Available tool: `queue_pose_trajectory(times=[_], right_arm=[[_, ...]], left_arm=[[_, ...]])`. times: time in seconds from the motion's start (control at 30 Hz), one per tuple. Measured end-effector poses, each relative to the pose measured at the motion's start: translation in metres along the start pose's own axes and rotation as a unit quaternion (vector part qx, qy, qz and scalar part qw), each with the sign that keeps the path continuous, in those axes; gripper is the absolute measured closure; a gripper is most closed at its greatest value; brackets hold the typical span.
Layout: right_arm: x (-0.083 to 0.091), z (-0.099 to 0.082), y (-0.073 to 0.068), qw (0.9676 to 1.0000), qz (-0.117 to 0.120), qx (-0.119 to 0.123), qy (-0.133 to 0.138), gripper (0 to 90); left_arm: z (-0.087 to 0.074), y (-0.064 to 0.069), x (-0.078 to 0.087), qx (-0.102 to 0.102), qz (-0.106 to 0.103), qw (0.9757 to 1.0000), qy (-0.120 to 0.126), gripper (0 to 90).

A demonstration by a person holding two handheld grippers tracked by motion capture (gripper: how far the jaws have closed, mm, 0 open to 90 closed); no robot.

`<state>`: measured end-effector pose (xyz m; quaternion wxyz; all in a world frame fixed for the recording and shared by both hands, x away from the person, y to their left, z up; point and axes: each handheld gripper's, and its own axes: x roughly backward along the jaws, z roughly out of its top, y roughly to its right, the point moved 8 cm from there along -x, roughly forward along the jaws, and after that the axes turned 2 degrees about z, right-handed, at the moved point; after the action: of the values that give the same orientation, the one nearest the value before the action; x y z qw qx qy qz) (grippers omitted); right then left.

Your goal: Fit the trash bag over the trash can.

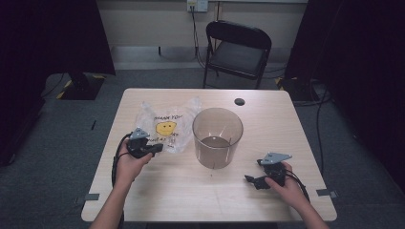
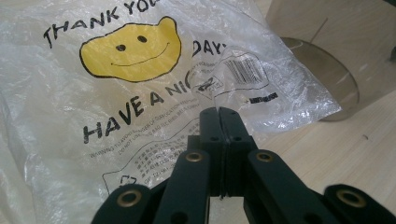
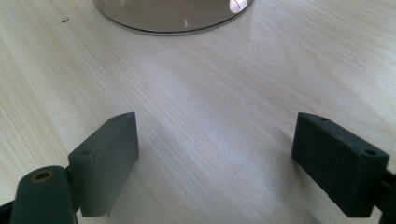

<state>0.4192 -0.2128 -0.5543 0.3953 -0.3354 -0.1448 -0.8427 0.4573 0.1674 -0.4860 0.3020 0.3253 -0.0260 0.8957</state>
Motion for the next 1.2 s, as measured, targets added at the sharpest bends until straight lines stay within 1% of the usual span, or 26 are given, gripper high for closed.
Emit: queue_pose_trajectory(times=[0.1, 0.17, 0.27, 0.37, 0.47, 0.57, 0.7, 0.73, 0.77, 0.8, 0.83, 0.9, 0.97, 1.07, 1.13, 1.2], right_arm=[[0.0, 0.0, 0.0, 1.0, 0.0, 0.0, 0.0, 14.1], [0.0, 0.0, 0.0, 1.0, 0.0, 0.0, 0.0, 14.1], [0.0, 0.0, 0.0, 1.0, 0.0, 0.0, 0.0, 14.2], [0.0, 0.0, 0.0, 1.0, 0.0, 0.0, 0.0, 14.1], [0.0, 0.0, 0.0, 1.0, 0.0, 0.0, 0.0, 14.1], [0.0, 0.0, 0.0, 1.0, 0.0, 0.0, 0.0, 14.1], [0.0, 0.0, 0.0, 1.0, 0.0, 0.0, 0.0, 14.2], [0.0, 0.0, 0.0, 1.0, 0.0, 0.0, 0.0, 14.1], [0.0, 0.0, 0.0, 1.0, 0.0, 0.0, 0.0, 14.2], [0.0, 0.0, 0.0, 1.0, 0.0, 0.0, 0.0, 14.1], [0.0, 0.0, 0.0, 1.0, 0.0, 0.0, 0.0, 14.2], [0.0, 0.0, 0.0, 1.0, 0.0, 0.0, 0.0, 14.1], [0.0, 0.0, 0.0, 1.0, 0.0, 0.0, 0.0, 14.2], [0.0, 0.0, 0.0, 1.0, 0.0, 0.0, 0.0, 14.1], [0.0, 0.0, 0.0, 1.0, 0.0, 0.0, 0.0, 14.1], [0.0, 0.0, 0.0, 1.0, 0.0, 0.0, 0.0, 14.2]], left_arm=[[0.006, -0.002, 0.004, 0.0, 0.003, 1.0, 0.003, 89.8], [0.01, -0.002, 0.006, 0.001, 0.0, 1.0, 0.003, 89.9], [0.016, 0.0, 0.01, -0.007, -0.001, 1.0, 0.006, 89.9], [0.025, 0.002, 0.015, -0.006, -0.004, 0.9999, 0.015, 89.9], [0.034, 0.003, 0.02, -0.011, -0.003, 0.9997, 0.021, 89.9], [0.044, 0.006, 0.023, -0.022, 0.001, 0.9994, 0.026, 89.9], [0.057, 0.017, 0.026, -0.034, -0.007, 0.9988, 0.034, 89.9], [0.059, 0.021, 0.026, -0.04, -0.009, 0.9986, 0.034, 89.9], [0.063, 0.025, 0.026, -0.049, -0.011, 0.9981, 0.035, 89.9], [0.064, 0.029, 0.025, -0.05, -0.015, 0.998, 0.035, 89.9], [0.067, 0.033, 0.025, -0.058, -0.017, 0.9975, 0.035, 89.9], [0.07, 0.04, 0.024, -0.067, -0.019, 0.997, 0.035, 89.9], [0.074, 0.044, 0.023, -0.076, -0.017, 0.9963, 0.034, 89.9], [0.08, 0.049, 0.023, -0.079, -0.024, 0.9959, 0.039, 89.9], [0.083, 0.051, 0.024, -0.075, -0.026, 0.9958, 0.044, 89.9], [0.085, 0.049, 0.026, -0.075, -0.022, 0.9959, 0.046, 90.0]])
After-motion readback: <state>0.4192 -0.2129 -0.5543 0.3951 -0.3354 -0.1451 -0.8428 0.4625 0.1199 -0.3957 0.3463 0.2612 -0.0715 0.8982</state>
